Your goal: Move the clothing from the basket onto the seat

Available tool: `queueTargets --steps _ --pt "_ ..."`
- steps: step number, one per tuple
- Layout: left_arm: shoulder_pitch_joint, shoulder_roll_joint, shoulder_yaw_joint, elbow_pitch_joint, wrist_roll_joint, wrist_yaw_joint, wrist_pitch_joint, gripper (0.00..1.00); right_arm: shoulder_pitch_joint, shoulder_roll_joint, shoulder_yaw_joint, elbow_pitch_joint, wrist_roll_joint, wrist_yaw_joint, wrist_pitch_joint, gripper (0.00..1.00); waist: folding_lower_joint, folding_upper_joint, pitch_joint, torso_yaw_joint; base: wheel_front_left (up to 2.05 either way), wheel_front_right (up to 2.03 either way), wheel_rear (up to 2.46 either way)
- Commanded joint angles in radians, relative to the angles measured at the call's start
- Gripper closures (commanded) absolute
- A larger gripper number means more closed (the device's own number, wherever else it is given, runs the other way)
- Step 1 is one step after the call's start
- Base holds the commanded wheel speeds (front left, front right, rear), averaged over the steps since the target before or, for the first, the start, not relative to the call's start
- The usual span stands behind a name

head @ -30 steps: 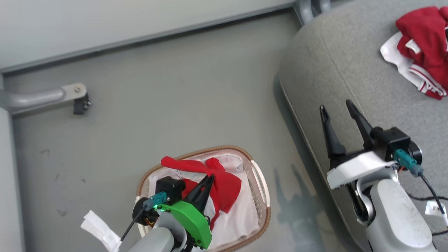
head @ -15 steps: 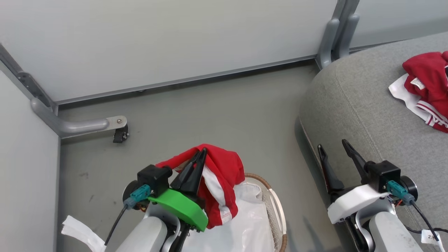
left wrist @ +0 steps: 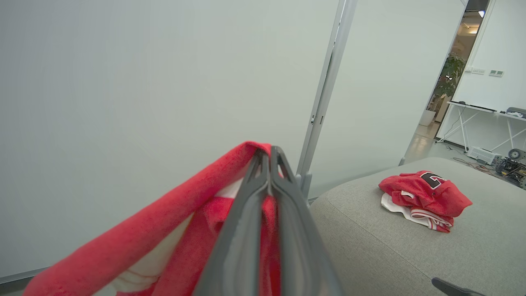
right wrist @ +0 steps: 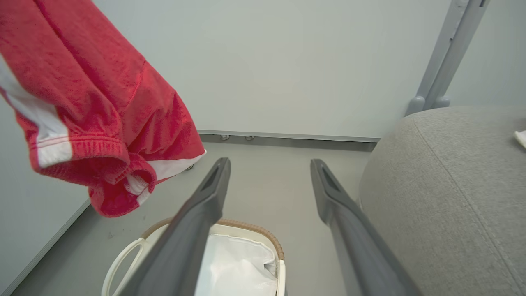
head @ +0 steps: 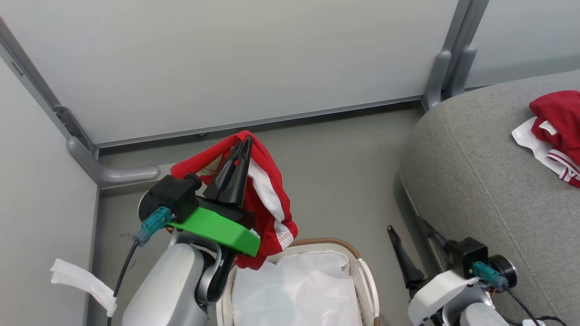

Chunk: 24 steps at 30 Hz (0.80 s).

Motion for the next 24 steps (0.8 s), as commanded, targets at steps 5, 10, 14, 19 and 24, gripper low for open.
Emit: queueTargets --steps 5,10,14,19,24 --pt "-0.022 -0.005 -0.008 -0.008 0.007 -0.003 -0.003 1.00 -0.011 -0.019 0.146 0.009 0.013 -0.001 -0.002 0.00 0.0001 -0.0001 0.005 0.014 0.00 0.00 0.00" --pt "-0.027 -0.014 -0.031 -0.008 0.006 -0.003 -0.004 1.00 -0.077 -0.031 0.316 0.000 0.046 -0.001 -0.002 0.00 0.0001 -0.0001 0.014 0.031 0.00 0.00 0.00" --pt "-0.031 -0.018 -0.044 0.001 -0.002 -0.003 -0.004 1.00 -0.147 -0.029 0.422 0.014 0.071 -0.001 -0.002 0.00 0.0001 -0.0001 0.019 0.044 0.00 0.00 0.00" --pt "-0.041 -0.028 -0.062 0.008 -0.006 -0.003 -0.004 1.00 -0.228 -0.007 0.478 0.052 0.073 -0.001 -0.002 0.00 0.0001 -0.0001 0.026 0.065 0.00 0.00 0.00" --pt "-0.048 -0.037 -0.088 0.014 -0.011 -0.003 -0.004 1.00 -0.277 0.015 0.497 0.101 0.046 -0.001 -0.002 0.00 0.0001 -0.0001 0.027 0.088 0.00 0.00 0.00"
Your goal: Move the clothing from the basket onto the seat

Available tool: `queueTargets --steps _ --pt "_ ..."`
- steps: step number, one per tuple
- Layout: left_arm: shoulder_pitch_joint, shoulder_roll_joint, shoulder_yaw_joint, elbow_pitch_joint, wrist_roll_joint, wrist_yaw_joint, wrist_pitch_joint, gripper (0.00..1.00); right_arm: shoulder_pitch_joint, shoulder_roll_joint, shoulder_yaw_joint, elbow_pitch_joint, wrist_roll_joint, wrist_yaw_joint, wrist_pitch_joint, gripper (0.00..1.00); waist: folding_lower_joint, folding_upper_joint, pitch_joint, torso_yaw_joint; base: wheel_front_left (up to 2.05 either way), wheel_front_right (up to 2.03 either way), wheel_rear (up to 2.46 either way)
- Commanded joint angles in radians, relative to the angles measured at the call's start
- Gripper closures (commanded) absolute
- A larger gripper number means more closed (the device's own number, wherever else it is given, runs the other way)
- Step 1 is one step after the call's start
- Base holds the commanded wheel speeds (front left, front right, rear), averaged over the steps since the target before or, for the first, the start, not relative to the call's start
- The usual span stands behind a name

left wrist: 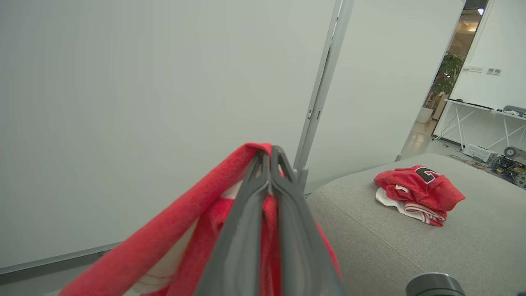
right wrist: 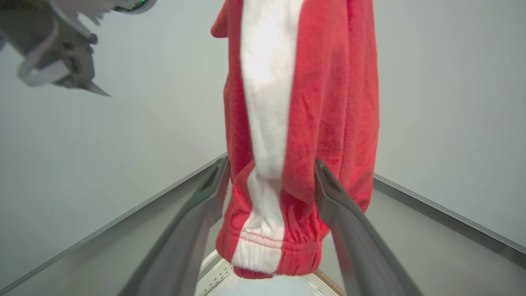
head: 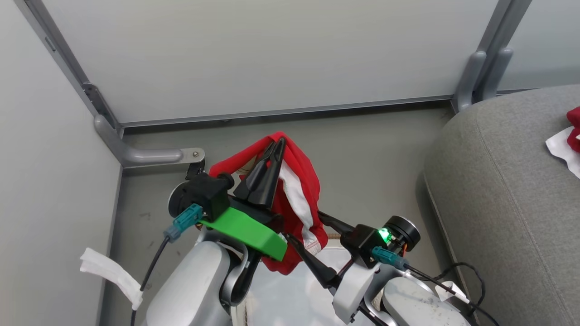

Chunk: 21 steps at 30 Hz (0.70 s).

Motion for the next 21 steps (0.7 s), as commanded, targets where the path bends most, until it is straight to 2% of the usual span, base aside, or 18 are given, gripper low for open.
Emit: queueTargets --steps 1,10,11,12,13,21 --pt "-0.015 -0.004 -0.009 0.004 -0.009 -0.003 -0.004 1.00 -0.013 0.003 -0.002 0.018 -0.015 -0.001 -0.002 0.00 0.0001 0.0000 0.001 0.015 0.00 0.00 0.00" --pt "-0.039 -0.017 -0.070 0.015 -0.032 -0.003 -0.004 1.00 -0.035 0.024 -0.026 0.093 -0.027 -0.001 -0.002 0.00 0.0001 0.0000 0.000 0.055 0.00 0.00 0.00" --pt "-0.040 -0.019 -0.075 0.016 -0.036 -0.003 -0.004 1.00 -0.036 0.024 -0.024 0.093 -0.018 -0.001 -0.002 0.24 0.0001 0.0000 0.001 0.059 0.00 0.00 0.00" --pt "-0.040 -0.019 -0.077 0.017 -0.040 -0.003 -0.004 1.00 -0.036 0.025 -0.020 0.095 -0.010 -0.001 -0.002 0.70 0.0001 0.0000 0.002 0.062 0.00 0.00 0.00" --pt "-0.041 -0.020 -0.080 0.018 -0.041 -0.003 -0.004 1.00 -0.035 0.024 -0.019 0.097 0.006 -0.001 -0.002 1.00 0.0001 0.0000 0.002 0.064 0.00 0.00 0.00" --pt "-0.044 -0.023 -0.072 0.022 -0.041 -0.003 -0.004 1.00 -0.041 0.023 -0.005 0.116 0.061 -0.001 -0.002 1.00 0.0001 0.0000 0.009 0.067 0.00 0.00 0.00"
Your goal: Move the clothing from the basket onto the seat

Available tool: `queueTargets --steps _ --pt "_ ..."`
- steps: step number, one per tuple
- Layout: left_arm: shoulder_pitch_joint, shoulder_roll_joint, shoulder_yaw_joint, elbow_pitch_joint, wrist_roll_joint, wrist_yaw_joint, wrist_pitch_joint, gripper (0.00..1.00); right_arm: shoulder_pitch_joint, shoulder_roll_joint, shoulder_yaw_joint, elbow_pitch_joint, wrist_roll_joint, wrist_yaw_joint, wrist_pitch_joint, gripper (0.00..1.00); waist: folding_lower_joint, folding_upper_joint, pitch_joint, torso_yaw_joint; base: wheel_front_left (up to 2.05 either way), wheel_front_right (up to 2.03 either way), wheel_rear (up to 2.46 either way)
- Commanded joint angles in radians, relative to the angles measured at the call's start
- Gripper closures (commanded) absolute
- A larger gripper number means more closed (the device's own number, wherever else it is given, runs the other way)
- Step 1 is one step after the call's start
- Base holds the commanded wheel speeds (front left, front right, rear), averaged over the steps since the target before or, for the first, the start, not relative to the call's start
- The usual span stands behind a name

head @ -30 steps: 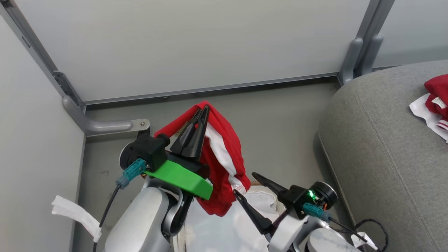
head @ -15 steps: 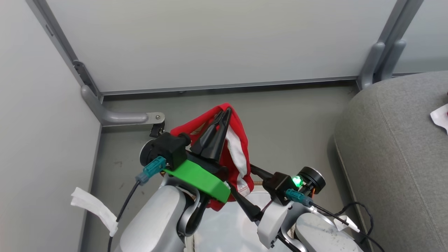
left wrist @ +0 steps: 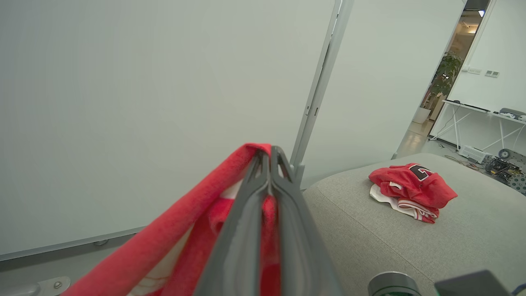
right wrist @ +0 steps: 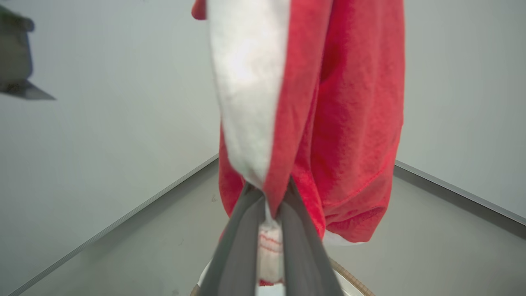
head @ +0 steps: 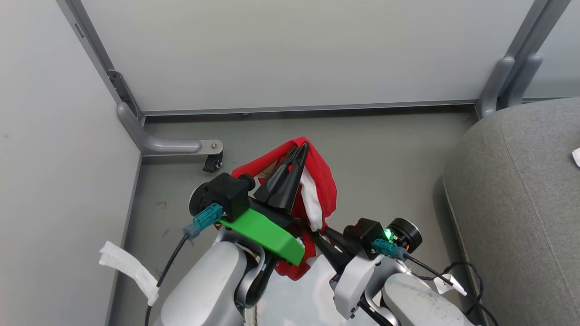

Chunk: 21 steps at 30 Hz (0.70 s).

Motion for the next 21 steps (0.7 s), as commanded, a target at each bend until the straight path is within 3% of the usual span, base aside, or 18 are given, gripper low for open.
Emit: queueTargets --steps 1,13,14,15,21 --pt "-0.017 -0.001 0.007 0.000 -0.001 -0.003 -0.004 1.00 -0.005 -0.003 0.004 0.005 0.008 -0.001 -0.002 1.00 0.0000 0.0000 0.001 -0.003 0.00 0.00 0.00" --pt "-0.009 -0.002 0.014 -0.006 0.017 -0.003 -0.004 1.00 -0.011 -0.003 -0.003 -0.003 0.023 -0.001 -0.002 1.00 0.0000 0.0000 0.008 -0.018 0.00 0.00 0.00" --pt "-0.008 -0.002 0.016 -0.005 0.021 -0.003 -0.004 0.86 -0.011 -0.003 -0.004 -0.006 0.021 -0.001 -0.002 1.00 0.0000 0.0000 0.010 -0.019 0.00 0.00 0.00" --pt "-0.006 -0.002 0.016 0.002 0.026 -0.003 -0.003 0.00 -0.010 -0.003 -0.007 -0.011 0.019 -0.001 -0.002 1.00 0.0000 0.0000 0.011 -0.022 0.00 0.00 0.00" --pt "0.007 -0.001 0.042 0.006 0.057 -0.003 -0.002 0.00 0.001 -0.003 -0.027 -0.050 0.022 -0.001 -0.002 1.00 0.0000 0.0000 0.020 -0.074 0.00 0.00 0.00"
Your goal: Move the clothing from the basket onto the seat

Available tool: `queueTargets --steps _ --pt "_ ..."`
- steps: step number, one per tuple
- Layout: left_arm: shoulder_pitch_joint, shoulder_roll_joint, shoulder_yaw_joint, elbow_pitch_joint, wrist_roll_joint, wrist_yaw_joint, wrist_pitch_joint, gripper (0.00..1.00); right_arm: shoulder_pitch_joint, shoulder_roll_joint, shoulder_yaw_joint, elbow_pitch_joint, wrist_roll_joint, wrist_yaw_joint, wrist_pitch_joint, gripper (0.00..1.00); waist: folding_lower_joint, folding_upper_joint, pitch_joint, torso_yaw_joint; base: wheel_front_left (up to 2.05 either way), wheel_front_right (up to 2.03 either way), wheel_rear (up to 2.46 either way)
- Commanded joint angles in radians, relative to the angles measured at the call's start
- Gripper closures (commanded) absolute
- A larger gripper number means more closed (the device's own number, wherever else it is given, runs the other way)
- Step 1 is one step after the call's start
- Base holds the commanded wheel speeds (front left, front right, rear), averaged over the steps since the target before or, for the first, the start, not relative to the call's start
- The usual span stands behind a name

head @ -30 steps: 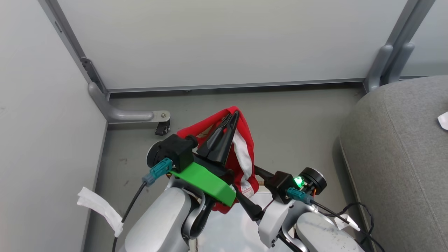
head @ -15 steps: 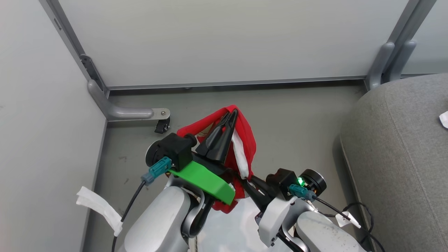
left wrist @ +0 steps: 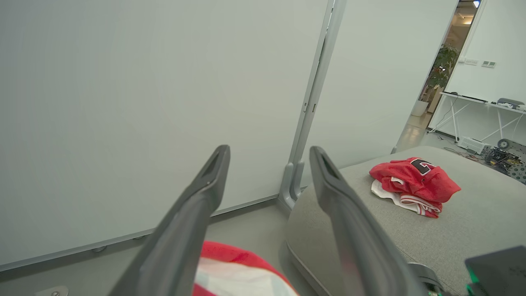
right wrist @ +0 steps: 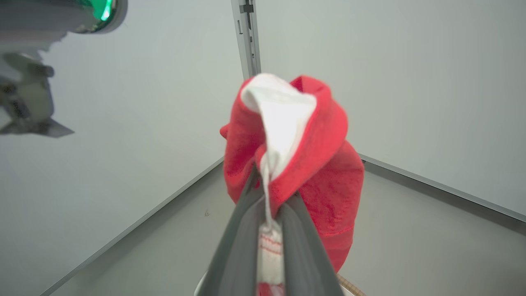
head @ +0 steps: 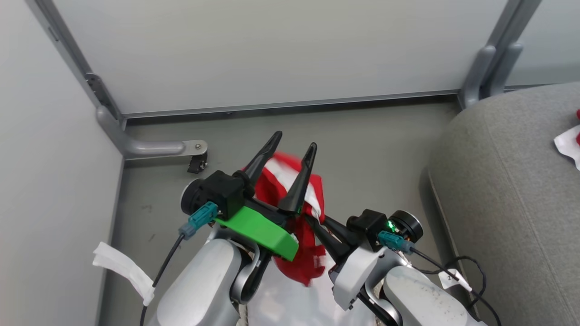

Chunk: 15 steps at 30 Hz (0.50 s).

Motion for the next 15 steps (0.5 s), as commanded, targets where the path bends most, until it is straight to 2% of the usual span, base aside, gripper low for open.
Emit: queueTargets --steps 1,7,15 --pt "0.005 0.005 0.014 0.001 0.014 -0.003 -0.001 0.00 0.004 -0.004 -0.006 -0.015 0.004 -0.001 -0.002 1.00 0.0000 0.0000 0.010 -0.040 0.00 0.00 0.00" --pt "0.029 0.024 0.037 0.009 0.061 -0.003 -0.001 0.00 0.015 -0.004 -0.018 -0.055 0.013 -0.001 -0.002 1.00 0.0000 0.0000 0.032 -0.165 0.00 0.00 0.00" --pt "0.058 0.059 0.066 0.003 0.098 -0.003 -0.001 0.00 0.046 -0.003 -0.062 -0.139 0.030 -0.001 -0.002 1.00 0.0000 0.0000 0.073 -0.376 0.00 0.00 0.00"
